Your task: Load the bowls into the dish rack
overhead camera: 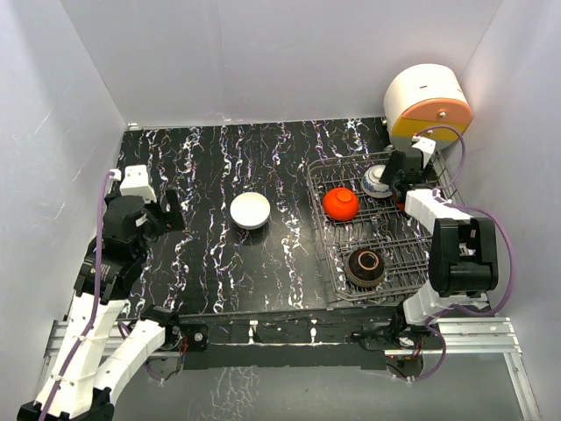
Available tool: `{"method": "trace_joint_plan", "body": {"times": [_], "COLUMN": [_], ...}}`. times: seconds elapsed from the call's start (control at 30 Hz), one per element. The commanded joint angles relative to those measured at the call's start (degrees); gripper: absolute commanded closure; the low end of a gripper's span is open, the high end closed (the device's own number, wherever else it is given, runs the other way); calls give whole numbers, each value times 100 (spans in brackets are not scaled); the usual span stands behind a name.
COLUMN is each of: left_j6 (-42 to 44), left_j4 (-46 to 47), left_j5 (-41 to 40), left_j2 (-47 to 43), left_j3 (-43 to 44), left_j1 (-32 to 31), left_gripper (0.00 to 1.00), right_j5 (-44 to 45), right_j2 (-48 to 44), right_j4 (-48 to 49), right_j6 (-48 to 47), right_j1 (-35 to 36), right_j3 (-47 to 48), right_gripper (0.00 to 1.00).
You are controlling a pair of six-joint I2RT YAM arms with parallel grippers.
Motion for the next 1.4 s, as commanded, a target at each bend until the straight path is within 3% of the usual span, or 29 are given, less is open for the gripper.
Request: {"method": "trace_joint_plan", "body": {"times": [0.0, 0.03, 0.1, 0.4, 0.6, 0.77, 0.93, 1.17, 1.37], "left_j6": [69, 71, 71, 68, 75, 75, 75, 77, 80], "left_j4": [8, 4, -13, -31, -37, -26, -10, 10, 8], "left_j5": [-29, -38, -59, -80, -108, -108, -116, -116, -126], "left_j2": [28, 28, 14, 19, 13, 28, 28, 28, 33], "left_j3": [7, 11, 13, 14, 12, -3, -7, -17, -3], "left_j1": [-25, -22, -21, -21, -22, -21, -21, -21, -21], "left_gripper": [3, 3, 3, 3, 3, 3, 3, 3, 3], "right_j5": [-173, -147, -44, 511, 1112, 1217, 1162, 691, 427], "right_j2": [1, 111, 311, 1406, 1688, 1700, 1601, 1365, 1221], "right_j4": [163, 36, -141, -1041, -1246, -1246, -1251, -972, -930], "right_j6": [-209, -244, -339, -492, -643, -613, -526, -397, -368], "right_j1": [255, 324, 457, 757, 970, 1022, 1059, 1058, 1058], "right_j3": [530, 677, 935, 2080, 2329, 2270, 2143, 1892, 1895], "right_gripper": [28, 21, 17, 16, 18, 26, 27, 52, 55]}}
